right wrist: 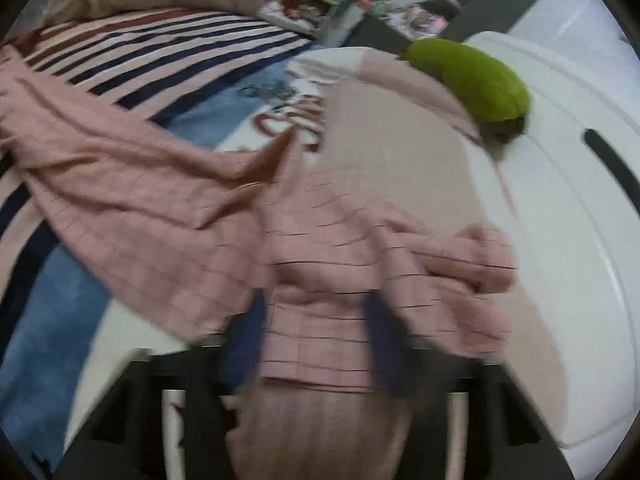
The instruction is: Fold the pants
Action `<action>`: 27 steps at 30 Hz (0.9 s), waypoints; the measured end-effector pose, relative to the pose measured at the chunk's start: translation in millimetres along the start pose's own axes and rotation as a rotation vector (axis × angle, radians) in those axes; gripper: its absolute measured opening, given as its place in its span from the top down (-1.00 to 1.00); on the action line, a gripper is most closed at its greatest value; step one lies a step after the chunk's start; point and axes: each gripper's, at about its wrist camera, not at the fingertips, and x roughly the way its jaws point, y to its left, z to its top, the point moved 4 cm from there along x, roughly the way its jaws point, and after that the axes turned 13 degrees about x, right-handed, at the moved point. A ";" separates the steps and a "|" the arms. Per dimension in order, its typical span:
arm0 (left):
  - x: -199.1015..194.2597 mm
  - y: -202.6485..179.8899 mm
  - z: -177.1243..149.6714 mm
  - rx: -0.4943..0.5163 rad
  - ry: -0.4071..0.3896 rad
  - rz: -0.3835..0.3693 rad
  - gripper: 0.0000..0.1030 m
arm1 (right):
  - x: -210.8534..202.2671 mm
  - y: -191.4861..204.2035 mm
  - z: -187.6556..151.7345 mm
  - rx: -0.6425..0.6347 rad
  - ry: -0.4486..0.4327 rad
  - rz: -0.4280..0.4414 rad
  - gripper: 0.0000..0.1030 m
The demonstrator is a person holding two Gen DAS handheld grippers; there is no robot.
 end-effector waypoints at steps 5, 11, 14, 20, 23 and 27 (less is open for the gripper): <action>-0.9 4.5 3.2 -0.005 -0.012 0.005 -0.46 | -10.4 -33.0 18.8 0.066 -0.036 -0.035 0.97; 7.0 3.9 6.8 0.006 -0.005 -0.001 -0.46 | -4.2 -63.0 53.9 0.119 -0.029 -0.015 0.99; 14.3 5.1 9.5 0.006 0.003 0.005 -0.46 | 12.5 -79.7 74.2 0.147 -0.003 -0.016 0.99; 38.6 10.3 12.1 -0.001 0.034 0.023 -0.46 | 50.3 -102.5 92.2 0.194 0.087 -0.014 0.98; 50.6 15.7 12.4 -0.009 0.053 0.051 -0.46 | 70.2 -112.4 93.4 0.233 0.136 -0.041 0.87; 43.3 28.4 13.0 -0.036 0.042 0.078 -0.46 | 82.9 -127.8 91.3 0.311 0.163 -0.057 0.10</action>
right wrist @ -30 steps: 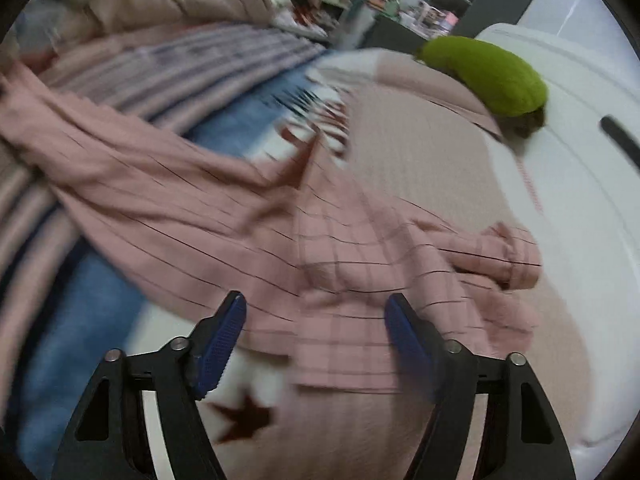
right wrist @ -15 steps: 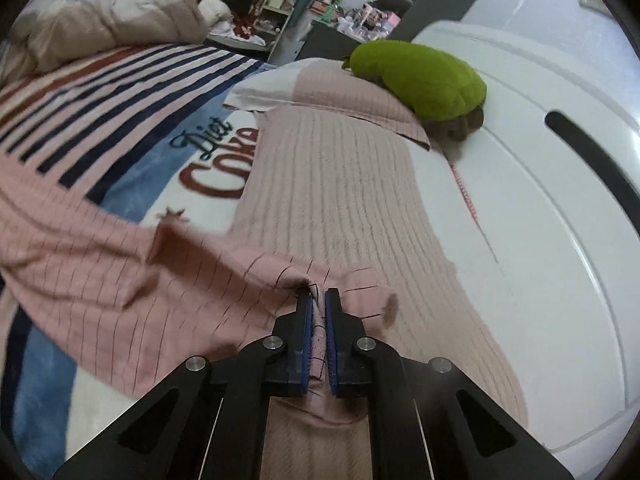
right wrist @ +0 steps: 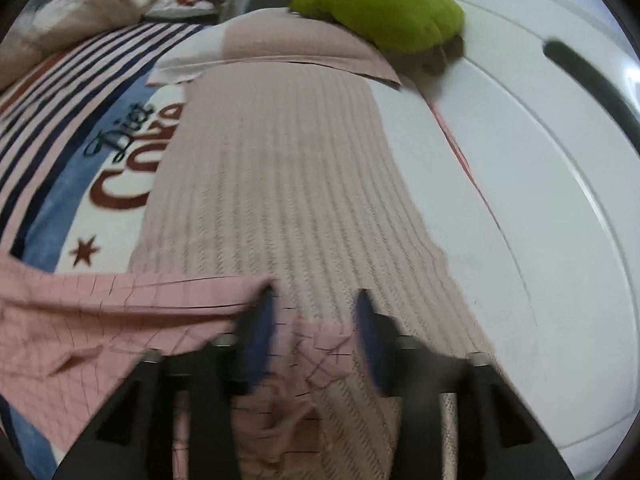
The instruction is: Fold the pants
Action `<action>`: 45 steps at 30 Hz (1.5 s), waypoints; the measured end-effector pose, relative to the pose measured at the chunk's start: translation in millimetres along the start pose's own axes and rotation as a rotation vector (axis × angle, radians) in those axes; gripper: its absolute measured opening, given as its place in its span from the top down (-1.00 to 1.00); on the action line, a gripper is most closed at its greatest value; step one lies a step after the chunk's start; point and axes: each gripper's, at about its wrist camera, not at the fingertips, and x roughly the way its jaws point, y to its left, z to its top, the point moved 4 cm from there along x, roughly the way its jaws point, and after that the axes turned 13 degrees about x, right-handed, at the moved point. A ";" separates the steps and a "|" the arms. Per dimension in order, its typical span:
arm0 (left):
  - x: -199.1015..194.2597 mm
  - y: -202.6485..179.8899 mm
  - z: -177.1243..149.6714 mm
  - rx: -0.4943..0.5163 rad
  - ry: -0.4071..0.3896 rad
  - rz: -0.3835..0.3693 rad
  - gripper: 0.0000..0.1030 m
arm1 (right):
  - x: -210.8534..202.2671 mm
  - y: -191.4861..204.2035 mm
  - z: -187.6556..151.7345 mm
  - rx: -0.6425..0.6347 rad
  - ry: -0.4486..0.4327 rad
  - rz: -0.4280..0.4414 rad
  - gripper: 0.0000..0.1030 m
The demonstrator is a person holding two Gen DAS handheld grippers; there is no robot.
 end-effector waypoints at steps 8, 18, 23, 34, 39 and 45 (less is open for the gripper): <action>-60.6 37.7 -25.0 -0.141 -0.024 -0.092 -0.63 | -58.2 -31.9 -21.4 0.226 -0.031 0.293 -0.42; -60.6 20.1 -76.6 -0.223 0.071 -0.206 -0.63 | -84.3 -9.1 -98.4 0.210 -0.004 0.430 -0.43; -33.7 41.0 -75.6 -0.317 0.083 -0.142 -0.63 | -61.9 1.3 -88.8 0.244 0.021 0.437 -0.50; 15.5 73.5 -56.6 -0.468 0.066 -0.083 -0.03 | -20.4 17.7 -50.5 0.321 0.022 0.365 -0.46; 21.1 80.2 -50.9 -0.476 0.045 -0.074 0.82 | -11.9 20.7 -42.1 0.327 -0.022 0.217 -0.01; -18.3 78.4 -34.0 -0.386 -0.075 -0.032 0.94 | -15.6 17.9 -35.7 0.301 -0.100 0.184 0.86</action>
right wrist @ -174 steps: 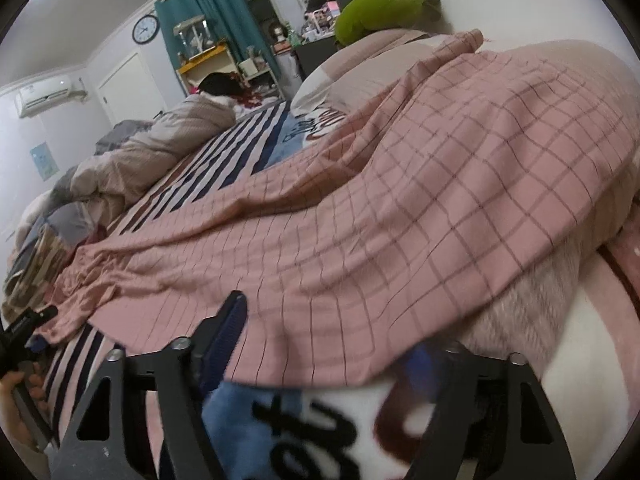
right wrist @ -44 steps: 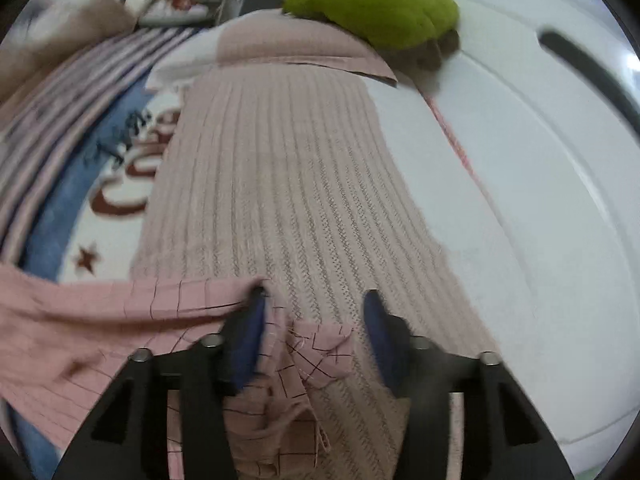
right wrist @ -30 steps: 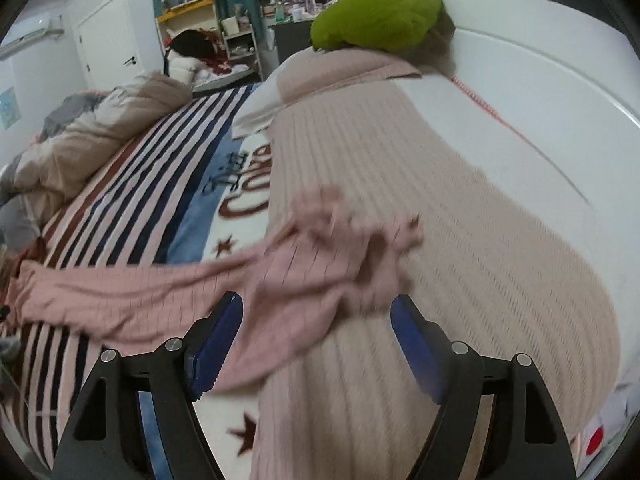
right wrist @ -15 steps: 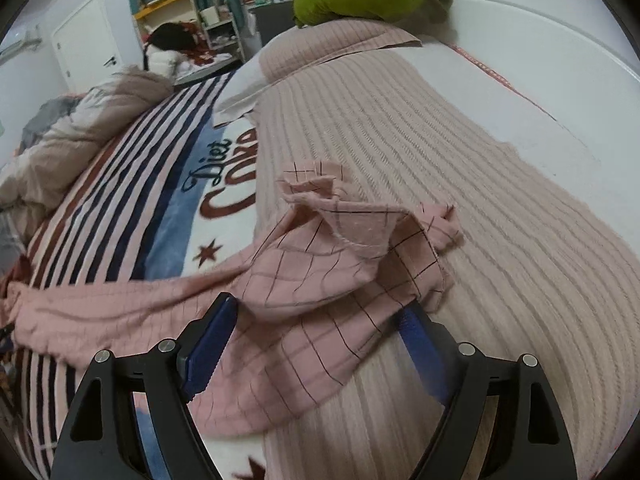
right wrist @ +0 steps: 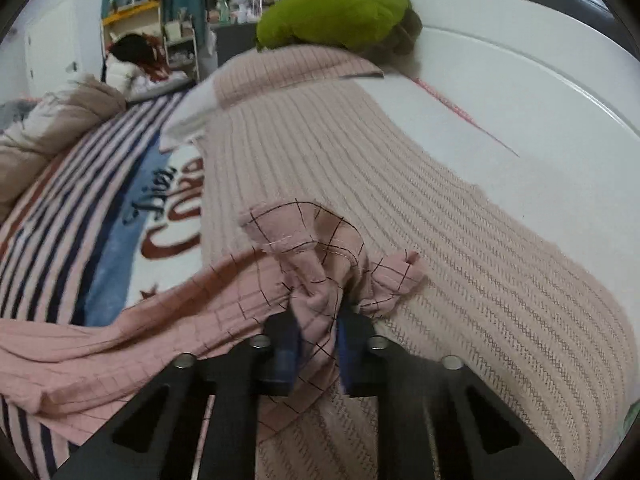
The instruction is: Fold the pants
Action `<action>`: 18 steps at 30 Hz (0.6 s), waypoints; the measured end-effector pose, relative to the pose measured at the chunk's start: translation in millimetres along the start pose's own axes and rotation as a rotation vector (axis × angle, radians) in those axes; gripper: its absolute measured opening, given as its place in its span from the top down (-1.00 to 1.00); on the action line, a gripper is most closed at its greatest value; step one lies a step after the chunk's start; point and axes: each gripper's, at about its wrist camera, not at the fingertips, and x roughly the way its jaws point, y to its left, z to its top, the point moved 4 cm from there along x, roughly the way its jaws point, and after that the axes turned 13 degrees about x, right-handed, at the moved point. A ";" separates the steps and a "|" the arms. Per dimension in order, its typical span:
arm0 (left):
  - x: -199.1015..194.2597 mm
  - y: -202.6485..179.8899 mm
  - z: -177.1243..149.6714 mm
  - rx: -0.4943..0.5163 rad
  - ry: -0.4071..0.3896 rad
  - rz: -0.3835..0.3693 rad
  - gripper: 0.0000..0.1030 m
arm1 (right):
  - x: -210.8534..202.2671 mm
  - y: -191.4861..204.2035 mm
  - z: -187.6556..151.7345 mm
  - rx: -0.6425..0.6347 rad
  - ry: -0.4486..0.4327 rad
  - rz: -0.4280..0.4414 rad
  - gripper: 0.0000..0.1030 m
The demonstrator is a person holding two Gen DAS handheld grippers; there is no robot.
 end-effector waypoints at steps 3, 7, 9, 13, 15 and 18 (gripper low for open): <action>-21.7 2.7 8.2 -0.002 -0.032 -0.025 0.94 | -16.0 -1.8 3.4 -0.004 -0.057 0.021 0.89; -49.9 -3.7 12.3 0.049 -0.059 -0.036 0.94 | -39.0 -12.3 9.3 0.021 -0.098 0.057 0.90; -63.6 -6.6 12.8 0.065 -0.068 -0.047 0.95 | -49.6 -18.9 11.3 0.030 -0.108 0.065 0.91; -92.8 -8.4 11.3 0.082 -0.084 -0.068 0.96 | -82.2 -35.8 13.9 0.030 -0.144 0.079 0.91; -106.2 -9.4 9.8 0.092 -0.093 -0.069 0.98 | -96.3 -44.4 13.2 0.032 -0.148 0.087 0.91; -121.7 -13.2 5.8 0.111 -0.082 -0.090 0.98 | -118.6 -59.9 12.7 0.036 -0.161 0.093 0.91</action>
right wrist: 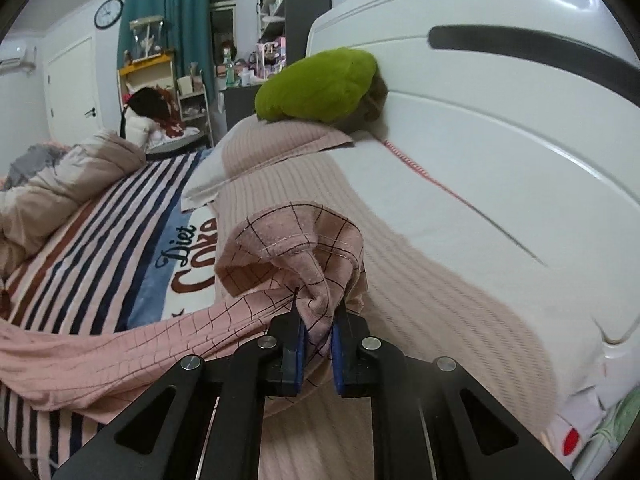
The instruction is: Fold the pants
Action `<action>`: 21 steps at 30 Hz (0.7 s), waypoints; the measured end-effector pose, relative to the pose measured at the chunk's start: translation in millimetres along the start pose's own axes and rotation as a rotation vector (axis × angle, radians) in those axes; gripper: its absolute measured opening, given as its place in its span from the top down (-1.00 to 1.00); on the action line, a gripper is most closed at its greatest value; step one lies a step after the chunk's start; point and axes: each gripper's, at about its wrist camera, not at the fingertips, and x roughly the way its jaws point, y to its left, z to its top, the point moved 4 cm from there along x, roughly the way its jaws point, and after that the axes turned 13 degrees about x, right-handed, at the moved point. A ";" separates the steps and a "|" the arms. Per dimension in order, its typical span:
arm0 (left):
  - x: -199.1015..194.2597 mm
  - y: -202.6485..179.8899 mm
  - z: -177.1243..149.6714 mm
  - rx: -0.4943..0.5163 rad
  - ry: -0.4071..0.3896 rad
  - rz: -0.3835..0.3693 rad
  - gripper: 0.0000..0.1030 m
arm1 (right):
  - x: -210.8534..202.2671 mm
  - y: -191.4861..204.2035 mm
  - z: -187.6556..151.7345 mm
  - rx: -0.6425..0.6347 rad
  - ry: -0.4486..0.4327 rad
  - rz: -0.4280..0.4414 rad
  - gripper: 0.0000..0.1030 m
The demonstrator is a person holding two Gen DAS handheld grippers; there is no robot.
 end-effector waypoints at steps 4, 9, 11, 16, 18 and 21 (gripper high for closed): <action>17.2 -7.3 -20.2 0.029 0.099 0.002 0.98 | -7.0 -14.2 -8.7 -0.013 0.052 -0.021 0.91; 52.9 6.0 -58.8 -0.031 0.233 -0.001 0.95 | 9.5 -26.5 -32.8 -0.006 0.111 -0.038 0.90; 58.8 8.4 -68.0 -0.008 0.272 0.039 0.74 | 14.4 -30.1 -37.0 -0.009 0.111 -0.046 0.90; 45.8 3.5 -66.0 0.058 0.222 0.028 -0.24 | 20.7 -30.5 -37.7 -0.009 0.115 -0.040 0.90; 37.7 1.5 -52.9 0.113 0.184 0.049 -0.34 | 22.0 -28.8 -38.1 -0.023 0.115 -0.044 0.90; 38.1 8.9 -26.9 0.097 0.142 0.028 -0.34 | 23.5 -28.7 -38.4 -0.030 0.119 -0.046 0.90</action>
